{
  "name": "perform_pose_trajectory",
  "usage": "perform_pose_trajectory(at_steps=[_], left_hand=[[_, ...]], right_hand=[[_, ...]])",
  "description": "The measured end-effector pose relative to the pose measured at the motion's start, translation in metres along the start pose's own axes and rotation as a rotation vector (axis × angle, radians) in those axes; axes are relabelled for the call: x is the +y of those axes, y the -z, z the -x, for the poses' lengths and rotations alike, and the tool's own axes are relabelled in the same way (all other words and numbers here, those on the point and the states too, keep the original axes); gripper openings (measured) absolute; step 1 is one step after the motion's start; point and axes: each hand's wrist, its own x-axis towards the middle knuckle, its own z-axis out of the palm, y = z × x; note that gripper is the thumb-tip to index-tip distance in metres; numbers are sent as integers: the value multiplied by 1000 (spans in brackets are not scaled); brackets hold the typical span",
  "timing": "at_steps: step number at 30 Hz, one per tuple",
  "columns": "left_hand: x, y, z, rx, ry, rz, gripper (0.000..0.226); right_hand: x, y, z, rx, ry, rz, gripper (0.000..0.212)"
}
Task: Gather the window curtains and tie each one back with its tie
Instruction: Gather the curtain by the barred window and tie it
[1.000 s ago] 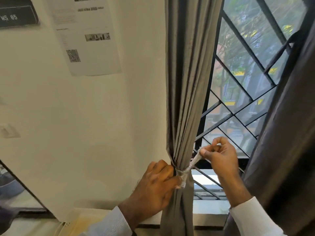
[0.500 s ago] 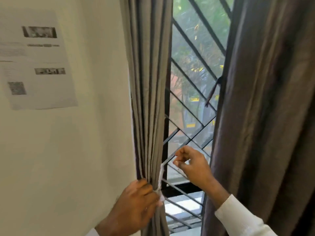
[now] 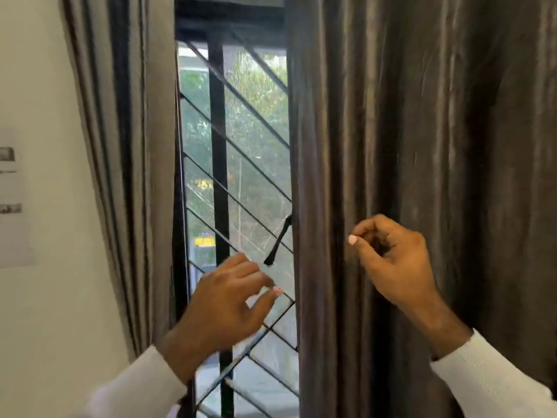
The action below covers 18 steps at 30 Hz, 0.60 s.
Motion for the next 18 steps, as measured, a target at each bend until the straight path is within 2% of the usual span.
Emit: perform_pose_trajectory(at_steps=[4, 8, 11, 13, 16, 18], left_hand=[[-6, 10, -108, 114, 26, -104, 33], [4, 37, -219, 357, 175, -118, 56], [19, 56, -292, 408, 237, -213, 68], [21, 65, -332, 391, 276, -330, 63], [6, 85, -373, 348, 343, -516, 38], [-6, 105, -389, 361, 415, -539, 28]], right_hand=[[13, 19, -65, 14, 40, 66, 16], [-1, 29, -144, 139, 49, 87, 11], [-23, 32, -201, 209, 94, 113, 14], [-39, 34, -231, 241, 122, 81, 24], [-65, 29, -277, 255, 151, -15, 42], [-78, 25, -307, 218, 169, -31, 54]])
